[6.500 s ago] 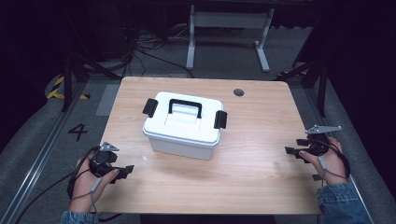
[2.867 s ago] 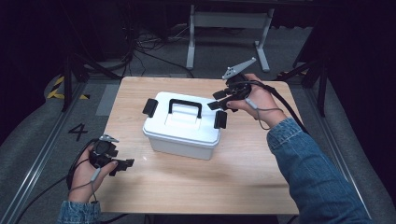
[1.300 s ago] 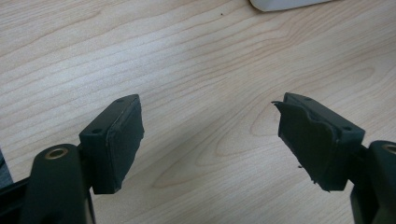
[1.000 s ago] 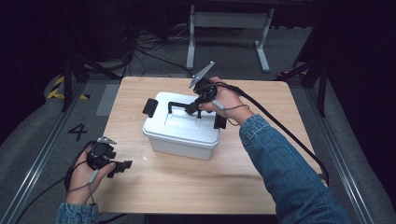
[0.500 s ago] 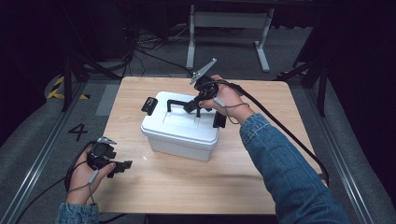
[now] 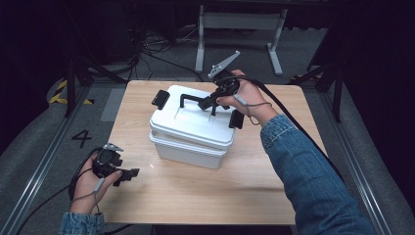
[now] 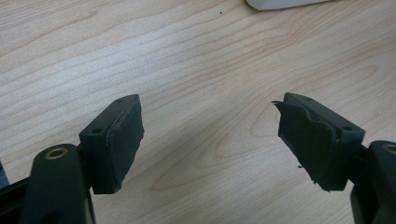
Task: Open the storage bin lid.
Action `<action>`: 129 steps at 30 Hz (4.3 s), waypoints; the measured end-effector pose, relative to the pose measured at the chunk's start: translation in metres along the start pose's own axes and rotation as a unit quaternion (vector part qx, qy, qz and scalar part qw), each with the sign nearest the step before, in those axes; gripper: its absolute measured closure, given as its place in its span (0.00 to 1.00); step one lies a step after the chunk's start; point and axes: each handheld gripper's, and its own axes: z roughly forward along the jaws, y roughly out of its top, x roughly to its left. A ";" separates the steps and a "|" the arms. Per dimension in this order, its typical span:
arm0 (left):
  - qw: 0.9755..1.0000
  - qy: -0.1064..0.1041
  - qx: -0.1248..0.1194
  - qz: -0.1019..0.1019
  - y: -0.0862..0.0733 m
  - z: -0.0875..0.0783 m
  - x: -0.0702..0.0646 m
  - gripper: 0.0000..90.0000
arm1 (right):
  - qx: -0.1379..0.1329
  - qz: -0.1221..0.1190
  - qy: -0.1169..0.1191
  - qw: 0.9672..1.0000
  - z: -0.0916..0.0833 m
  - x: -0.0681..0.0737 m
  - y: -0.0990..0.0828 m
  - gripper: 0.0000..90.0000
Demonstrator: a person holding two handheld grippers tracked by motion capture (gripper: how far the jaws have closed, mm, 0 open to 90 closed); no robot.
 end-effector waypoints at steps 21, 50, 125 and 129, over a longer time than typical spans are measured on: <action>1.000 -0.002 0.002 0.000 0.001 0.001 0.000 0.26 | -0.018 0.000 -0.029 0.999 -0.057 0.003 -0.008 0.94; 1.000 -0.002 0.014 0.002 0.003 0.007 -0.003 0.26 | -0.037 0.059 -0.112 0.991 -0.150 -0.017 -0.090 0.94; 1.000 -0.003 0.023 0.005 0.002 0.013 -0.003 0.25 | 0.026 0.176 -0.152 0.972 -0.080 -0.073 -0.254 0.94; 1.000 -0.004 0.023 0.002 0.002 0.014 -0.002 0.25 | 0.030 0.176 -0.149 0.973 -0.076 -0.074 -0.254 0.94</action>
